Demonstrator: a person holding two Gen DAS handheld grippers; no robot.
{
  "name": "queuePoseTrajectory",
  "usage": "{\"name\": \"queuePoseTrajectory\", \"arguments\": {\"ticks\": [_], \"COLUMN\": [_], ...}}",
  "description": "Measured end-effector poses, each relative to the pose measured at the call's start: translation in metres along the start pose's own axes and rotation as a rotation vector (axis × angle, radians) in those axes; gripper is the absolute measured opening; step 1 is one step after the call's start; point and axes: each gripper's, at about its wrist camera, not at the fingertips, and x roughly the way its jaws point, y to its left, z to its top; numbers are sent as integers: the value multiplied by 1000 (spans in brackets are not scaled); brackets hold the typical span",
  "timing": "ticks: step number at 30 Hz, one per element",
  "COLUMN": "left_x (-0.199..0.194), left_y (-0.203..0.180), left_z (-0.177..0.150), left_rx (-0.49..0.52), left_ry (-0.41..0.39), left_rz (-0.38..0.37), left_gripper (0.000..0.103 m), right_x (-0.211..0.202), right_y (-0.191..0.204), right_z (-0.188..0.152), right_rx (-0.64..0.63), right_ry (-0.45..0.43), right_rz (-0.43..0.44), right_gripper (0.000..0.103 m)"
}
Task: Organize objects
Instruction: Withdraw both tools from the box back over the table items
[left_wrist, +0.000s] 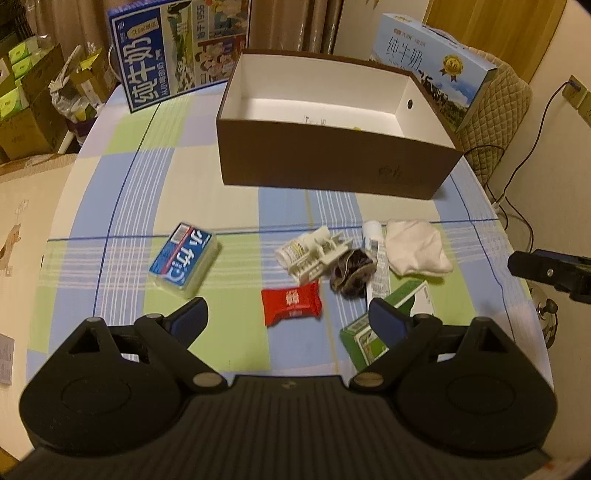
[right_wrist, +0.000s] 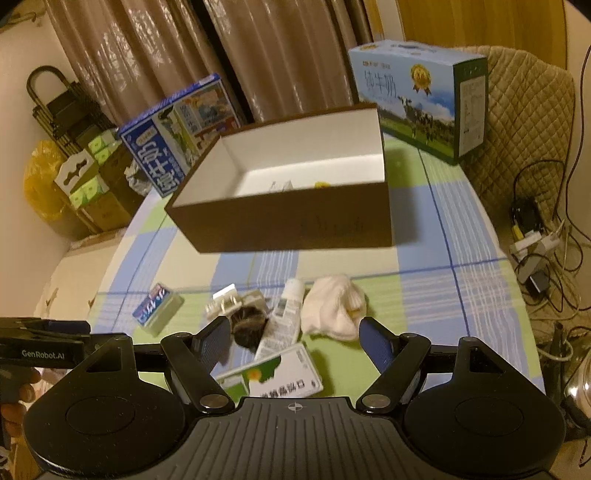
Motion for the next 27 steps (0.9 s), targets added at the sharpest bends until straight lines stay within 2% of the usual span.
{"name": "queuePoseTrajectory", "arguments": {"ticks": [18, 27], "left_x": [5, 8], "left_y": [2, 5], "left_z": [-22, -27], "left_rx": [-1, -7], "left_ry": [47, 58], "left_rz": [16, 18], "left_gripper": [92, 92], "right_x": [27, 35], "right_y": [7, 9], "right_z": [-32, -41], "right_rx": [5, 48], "right_ry": [166, 209], "right_rz": [37, 60], "right_gripper": [74, 74]}}
